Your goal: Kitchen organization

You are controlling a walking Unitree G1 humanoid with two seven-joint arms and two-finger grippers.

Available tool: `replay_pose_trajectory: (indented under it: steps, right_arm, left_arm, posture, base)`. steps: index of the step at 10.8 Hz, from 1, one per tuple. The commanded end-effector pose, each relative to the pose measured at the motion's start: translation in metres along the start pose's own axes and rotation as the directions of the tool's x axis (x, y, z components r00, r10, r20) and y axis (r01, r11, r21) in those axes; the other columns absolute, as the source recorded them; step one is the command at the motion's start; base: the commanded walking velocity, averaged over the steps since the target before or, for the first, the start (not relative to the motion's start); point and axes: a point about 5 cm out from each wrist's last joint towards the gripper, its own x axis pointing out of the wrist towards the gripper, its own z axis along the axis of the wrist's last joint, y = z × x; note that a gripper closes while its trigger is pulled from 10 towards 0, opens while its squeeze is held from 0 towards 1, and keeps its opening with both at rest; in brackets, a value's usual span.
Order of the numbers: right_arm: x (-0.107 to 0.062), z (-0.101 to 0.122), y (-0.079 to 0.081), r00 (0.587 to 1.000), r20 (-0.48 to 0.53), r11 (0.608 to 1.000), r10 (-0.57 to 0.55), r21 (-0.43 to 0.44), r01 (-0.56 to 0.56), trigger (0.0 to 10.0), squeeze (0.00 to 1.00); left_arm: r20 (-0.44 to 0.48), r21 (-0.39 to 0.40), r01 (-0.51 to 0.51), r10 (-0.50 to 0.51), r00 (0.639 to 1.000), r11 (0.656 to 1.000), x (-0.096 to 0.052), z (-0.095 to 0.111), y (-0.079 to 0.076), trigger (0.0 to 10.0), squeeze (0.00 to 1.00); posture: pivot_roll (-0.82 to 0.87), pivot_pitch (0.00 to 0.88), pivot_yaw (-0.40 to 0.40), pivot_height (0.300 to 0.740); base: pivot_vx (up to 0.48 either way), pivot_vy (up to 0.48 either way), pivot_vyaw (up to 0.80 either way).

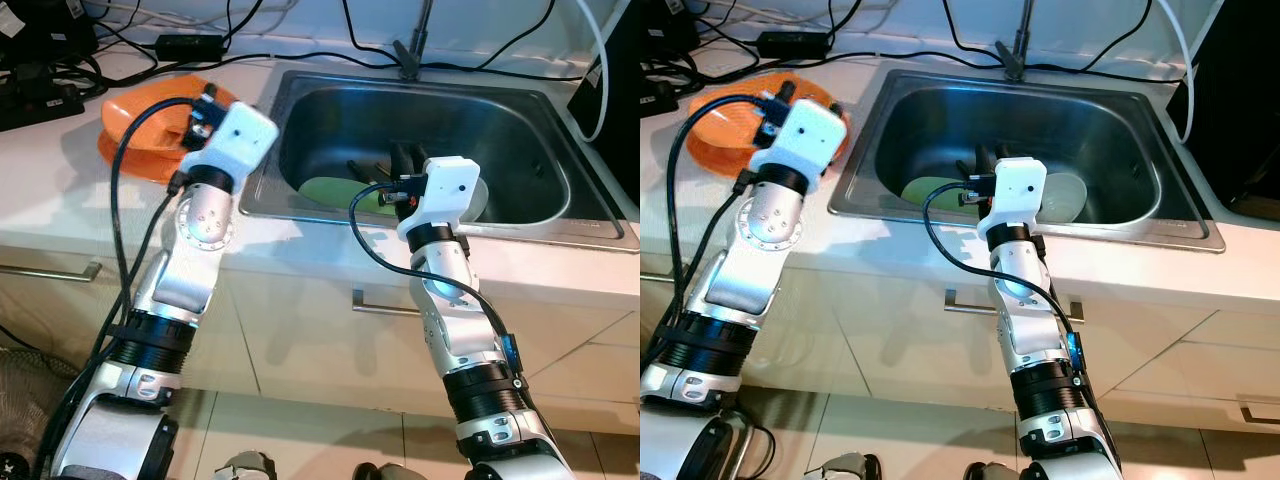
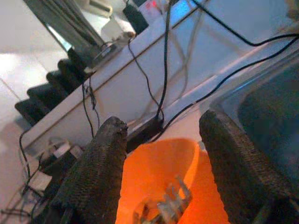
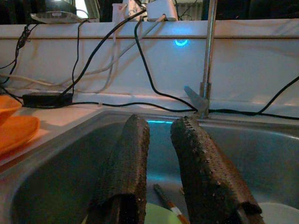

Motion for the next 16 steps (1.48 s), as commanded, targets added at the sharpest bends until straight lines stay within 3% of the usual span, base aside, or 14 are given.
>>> replay_pose_trajectory:
  steps: [1, 7, 8, 16]
  right_arm:
    - [-0.001, -0.001, -0.003, 1.000, -0.012, 1.000, -0.012, -0.007, 0.012, 10.0, 0.00]
    - [-0.001, -0.002, -0.003, 1.000, -0.022, 1.000, -0.017, -0.008, 0.016, 10.0, 0.00]
    - [-0.001, -0.002, -0.003, 1.000, -0.023, 1.000, -0.018, -0.007, 0.018, 10.0, 0.00]
    - [0.000, -0.002, -0.006, 0.999, -0.024, 1.000, -0.028, -0.005, 0.028, 10.0, 0.00]
  left_arm:
    - [-0.035, -0.025, -0.005, 0.005, 0.999, 1.000, 0.002, -0.004, 0.003, 10.0, 0.00]
    - [-0.121, -0.067, 0.072, -0.079, 0.989, 0.995, 0.001, -0.018, -0.009, 10.0, 0.00]
    - [-0.130, -0.108, 0.095, -0.109, 0.986, 0.990, 0.002, -0.018, -0.012, 10.0, 0.00]
    - [-0.118, -0.165, 0.117, -0.137, 0.983, 0.979, 0.010, -0.009, -0.010, 10.0, 0.00]
  posture:
    - [0.09, 0.096, -0.036, 0.740]
    - [0.09, 0.095, -0.036, 0.740]
    - [0.08, 0.096, -0.035, 0.740]
    - [0.09, 0.093, -0.039, 0.740]
  base:
    - [0.000, 0.000, 0.00]
    - [0.000, 0.000, 0.00]
    - [0.000, 0.000, 0.00]
    - [0.000, 0.000, 0.00]
